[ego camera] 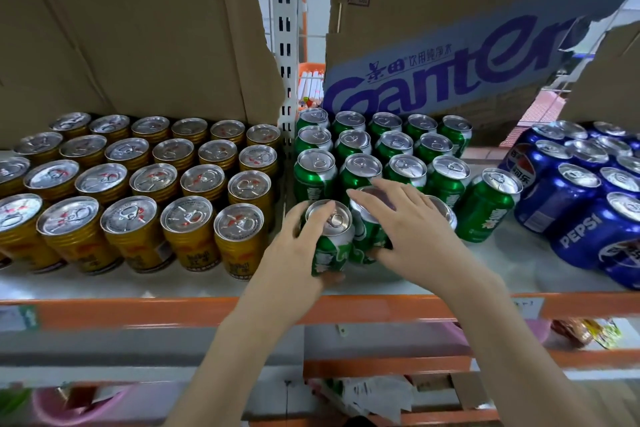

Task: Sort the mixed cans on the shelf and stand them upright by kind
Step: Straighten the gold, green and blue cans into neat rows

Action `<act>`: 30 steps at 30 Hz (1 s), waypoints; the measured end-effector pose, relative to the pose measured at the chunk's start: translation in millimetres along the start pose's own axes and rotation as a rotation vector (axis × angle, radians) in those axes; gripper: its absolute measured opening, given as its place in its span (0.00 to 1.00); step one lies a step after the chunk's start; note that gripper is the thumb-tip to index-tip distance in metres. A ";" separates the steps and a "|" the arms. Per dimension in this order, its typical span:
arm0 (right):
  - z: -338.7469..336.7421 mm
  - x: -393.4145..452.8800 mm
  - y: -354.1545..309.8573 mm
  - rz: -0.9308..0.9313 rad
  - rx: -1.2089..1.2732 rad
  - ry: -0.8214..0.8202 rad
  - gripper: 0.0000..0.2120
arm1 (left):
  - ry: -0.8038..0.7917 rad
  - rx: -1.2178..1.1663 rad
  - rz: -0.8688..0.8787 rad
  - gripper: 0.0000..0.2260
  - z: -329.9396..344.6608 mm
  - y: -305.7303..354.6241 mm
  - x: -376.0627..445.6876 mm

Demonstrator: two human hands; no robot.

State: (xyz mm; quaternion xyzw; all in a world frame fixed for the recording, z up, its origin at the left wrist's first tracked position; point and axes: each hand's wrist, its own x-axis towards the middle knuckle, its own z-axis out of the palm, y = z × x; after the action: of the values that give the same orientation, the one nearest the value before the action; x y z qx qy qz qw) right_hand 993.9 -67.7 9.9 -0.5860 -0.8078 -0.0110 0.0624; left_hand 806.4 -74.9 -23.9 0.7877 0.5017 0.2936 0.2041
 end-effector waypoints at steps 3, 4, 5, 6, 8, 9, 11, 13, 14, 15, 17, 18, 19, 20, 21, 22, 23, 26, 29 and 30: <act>4.5 2.4 -5.2 0.004 -0.009 0.113 0.34 | 0.104 0.040 0.004 0.35 5.1 2.3 -2.3; 5.8 3.1 -6.3 -0.015 -0.034 0.153 0.33 | 0.130 0.045 -0.003 0.35 8.2 1.2 -3.3; 5.9 3.2 -7.9 -0.034 -0.052 0.180 0.33 | 0.157 0.044 -0.016 0.35 10.8 0.7 -5.1; 5.0 3.2 -9.8 -0.049 -0.050 0.184 0.32 | 0.184 0.038 -0.034 0.35 12.6 0.8 -6.7; 1.9 3.6 -13.6 -0.076 -0.025 0.167 0.32 | 0.225 0.029 -0.074 0.35 13.0 1.6 -8.9; 1.2 4.3 -14.5 -0.085 -0.018 0.150 0.31 | 0.231 0.030 -0.088 0.35 12.1 1.7 -9.5; 0.6 5.1 -13.6 -0.097 0.016 0.121 0.31 | 0.229 0.040 -0.098 0.35 9.8 1.0 -9.3; -0.1 5.4 -10.6 -0.086 0.088 0.106 0.30 | 0.217 0.053 -0.104 0.35 8.6 0.7 -7.2; -2.0 5.3 -9.6 -0.082 0.122 0.112 0.30 | 0.205 0.062 -0.104 0.35 9.4 0.6 -5.9; -5.6 5.1 -8.2 -0.080 0.148 0.124 0.29 | 0.191 0.073 -0.102 0.36 10.1 1.3 -4.4; -14.3 4.2 -4.7 -0.072 0.176 0.161 0.28 | 0.169 0.099 -0.111 0.35 11.1 3.7 -1.8; -18.6 2.9 -2.5 -0.061 0.183 0.193 0.28 | 0.165 0.106 -0.126 0.35 11.3 5.1 -0.8; -22.7 0.2 -0.1 -0.042 0.200 0.238 0.28 | 0.159 0.106 -0.144 0.35 11.5 5.8 -0.5; -26.8 -3.6 2.0 -0.019 0.235 0.294 0.28 | 0.156 0.104 -0.159 0.36 11.4 6.7 -0.8; -29.9 -7.9 4.2 0.007 0.278 0.358 0.29 | 0.155 0.104 -0.169 0.36 11.2 7.8 -1.0; -32.3 -12.4 6.2 0.030 0.313 0.421 0.30 | 0.157 0.108 -0.175 0.36 11.1 9.2 -1.1; -33.4 -16.4 7.9 0.047 0.333 0.476 0.32 | 0.165 0.113 -0.178 0.36 11.2 11.0 -0.8; -29.7 -24.5 9.7 0.074 0.363 0.629 0.31 | 0.194 0.104 -0.155 0.36 13.4 15.8 1.5; -17.0 -30.6 0.5 0.150 0.445 0.776 0.28 | 0.213 0.095 -0.158 0.36 17.0 18.5 2.4; -10.4 -33.5 -5.8 0.185 0.452 0.801 0.28 | 0.226 0.092 -0.156 0.36 17.9 18.4 2.6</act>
State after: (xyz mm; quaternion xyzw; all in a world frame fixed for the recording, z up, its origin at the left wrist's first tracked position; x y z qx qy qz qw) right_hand 999.6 -102.1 16.7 -0.5771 -0.6465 -0.0544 0.4960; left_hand 831.5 -80.6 -25.2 0.7167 0.5942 0.3402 0.1321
